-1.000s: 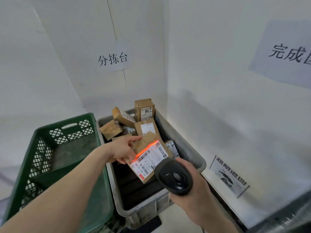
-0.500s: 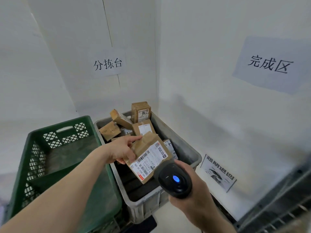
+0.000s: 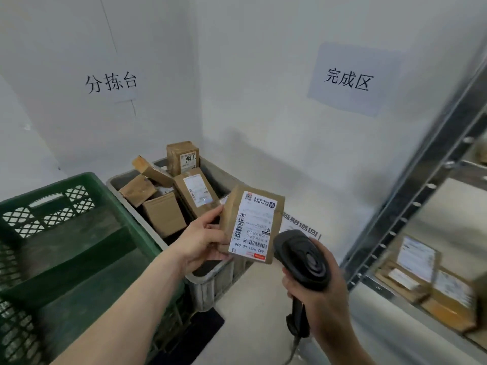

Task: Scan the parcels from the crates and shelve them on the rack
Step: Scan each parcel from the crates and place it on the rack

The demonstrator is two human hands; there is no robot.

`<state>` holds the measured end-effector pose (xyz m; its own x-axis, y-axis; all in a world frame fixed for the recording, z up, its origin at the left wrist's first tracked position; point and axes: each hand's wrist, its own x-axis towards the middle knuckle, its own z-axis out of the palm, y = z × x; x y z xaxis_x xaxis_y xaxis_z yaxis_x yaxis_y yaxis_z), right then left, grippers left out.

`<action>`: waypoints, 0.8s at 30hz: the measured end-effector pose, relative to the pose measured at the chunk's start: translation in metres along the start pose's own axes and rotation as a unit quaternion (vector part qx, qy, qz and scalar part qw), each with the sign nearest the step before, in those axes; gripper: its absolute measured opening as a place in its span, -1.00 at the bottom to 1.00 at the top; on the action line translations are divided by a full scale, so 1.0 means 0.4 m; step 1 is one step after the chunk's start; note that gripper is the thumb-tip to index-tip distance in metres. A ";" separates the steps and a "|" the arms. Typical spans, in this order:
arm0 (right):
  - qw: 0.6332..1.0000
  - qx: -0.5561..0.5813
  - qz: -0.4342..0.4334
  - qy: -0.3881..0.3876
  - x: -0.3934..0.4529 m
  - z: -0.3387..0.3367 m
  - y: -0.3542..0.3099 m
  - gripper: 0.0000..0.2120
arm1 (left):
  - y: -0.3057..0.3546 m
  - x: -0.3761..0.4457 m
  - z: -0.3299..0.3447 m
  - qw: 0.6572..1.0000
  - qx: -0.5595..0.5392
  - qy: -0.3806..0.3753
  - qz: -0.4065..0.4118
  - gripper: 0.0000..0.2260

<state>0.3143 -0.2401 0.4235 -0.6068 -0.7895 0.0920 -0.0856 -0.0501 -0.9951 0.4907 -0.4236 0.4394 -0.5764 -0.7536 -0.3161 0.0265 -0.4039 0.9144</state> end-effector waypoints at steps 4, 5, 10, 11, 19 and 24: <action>0.998 -0.015 -0.024 0.056 -0.058 -0.065 -0.022 -0.25 | -0.053 -0.002 0.100 0.998 -0.011 -0.064 -0.014 -0.26; 0.997 -0.015 -0.025 0.066 -0.070 -0.083 -0.025 -0.23 | -0.067 -0.002 0.123 0.996 -0.009 -0.082 -0.018 -0.29; 0.991 0.004 -0.032 0.131 -0.124 -0.179 -0.015 -0.29 | -0.120 -0.014 0.259 0.995 0.012 -0.096 -0.039 -0.35; 0.990 0.007 -0.030 0.138 -0.135 -0.202 -0.015 -0.29 | -0.130 -0.018 0.290 0.994 0.023 -0.100 -0.037 -0.36; 0.972 0.004 -0.014 0.235 -0.236 -0.426 -0.025 -0.28 | -0.222 -0.086 0.579 0.973 0.133 -0.183 0.051 -0.48; 0.956 0.025 -0.028 0.290 -0.311 -0.614 -0.012 -0.27 | -0.291 -0.136 0.779 0.959 0.178 -0.207 0.075 -0.45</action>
<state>0.1961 0.0088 0.4262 -0.9399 -0.3135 0.1352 -0.1013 -0.1219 -0.9874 0.2645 -0.1740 0.4289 -0.8650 -0.4884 -0.1148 -0.1040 -0.0492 0.9934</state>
